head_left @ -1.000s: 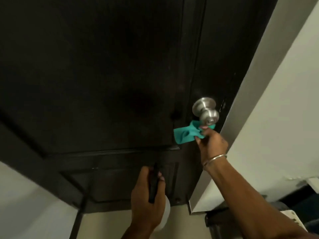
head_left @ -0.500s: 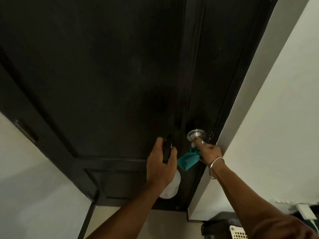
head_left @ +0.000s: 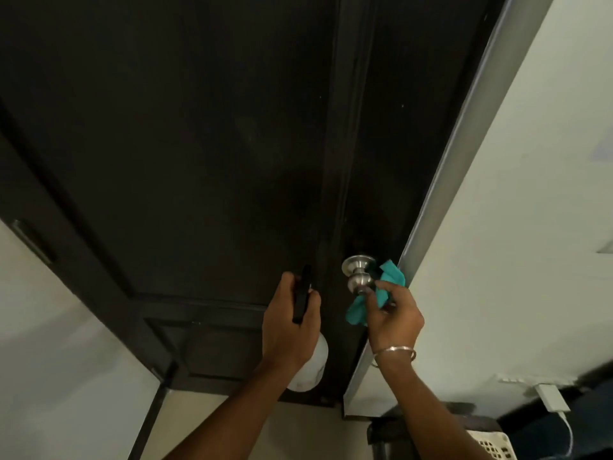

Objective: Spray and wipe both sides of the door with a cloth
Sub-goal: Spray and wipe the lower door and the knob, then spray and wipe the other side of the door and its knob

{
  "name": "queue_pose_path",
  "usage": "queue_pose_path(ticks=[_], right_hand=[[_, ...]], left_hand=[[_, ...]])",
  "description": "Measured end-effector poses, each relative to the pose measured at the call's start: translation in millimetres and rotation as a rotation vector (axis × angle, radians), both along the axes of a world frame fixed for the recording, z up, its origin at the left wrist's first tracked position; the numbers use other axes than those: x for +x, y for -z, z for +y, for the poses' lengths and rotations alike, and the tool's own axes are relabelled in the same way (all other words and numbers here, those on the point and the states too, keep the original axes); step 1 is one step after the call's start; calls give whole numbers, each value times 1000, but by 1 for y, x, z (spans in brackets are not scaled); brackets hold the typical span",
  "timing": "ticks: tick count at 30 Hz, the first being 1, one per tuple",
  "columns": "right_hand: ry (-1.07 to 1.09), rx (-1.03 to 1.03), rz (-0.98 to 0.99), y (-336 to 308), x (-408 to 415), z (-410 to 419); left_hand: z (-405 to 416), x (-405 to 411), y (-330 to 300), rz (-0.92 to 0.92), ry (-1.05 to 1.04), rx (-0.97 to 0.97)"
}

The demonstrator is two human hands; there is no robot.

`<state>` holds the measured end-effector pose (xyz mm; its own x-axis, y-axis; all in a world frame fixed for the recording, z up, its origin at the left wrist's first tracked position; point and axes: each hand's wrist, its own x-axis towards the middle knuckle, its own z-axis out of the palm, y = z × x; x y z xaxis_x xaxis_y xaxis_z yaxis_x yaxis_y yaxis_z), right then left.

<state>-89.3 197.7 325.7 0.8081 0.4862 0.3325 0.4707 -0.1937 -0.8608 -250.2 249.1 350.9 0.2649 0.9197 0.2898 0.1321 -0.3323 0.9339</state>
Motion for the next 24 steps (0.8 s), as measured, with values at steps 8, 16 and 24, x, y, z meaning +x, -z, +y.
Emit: queue_pose_path(ticks=[8,16,24], right_hand=[[-271,-174,-456,-1,2,9],[-208,-183,-449,-1,-4,-1],[-107,-112,105,-17,-14,21]], left_hand=[[-33,-18,6,-19,-38,-16],[-75,-54,17,-81,-93,-71],[-94,-59,16,-47,-12,-160]])
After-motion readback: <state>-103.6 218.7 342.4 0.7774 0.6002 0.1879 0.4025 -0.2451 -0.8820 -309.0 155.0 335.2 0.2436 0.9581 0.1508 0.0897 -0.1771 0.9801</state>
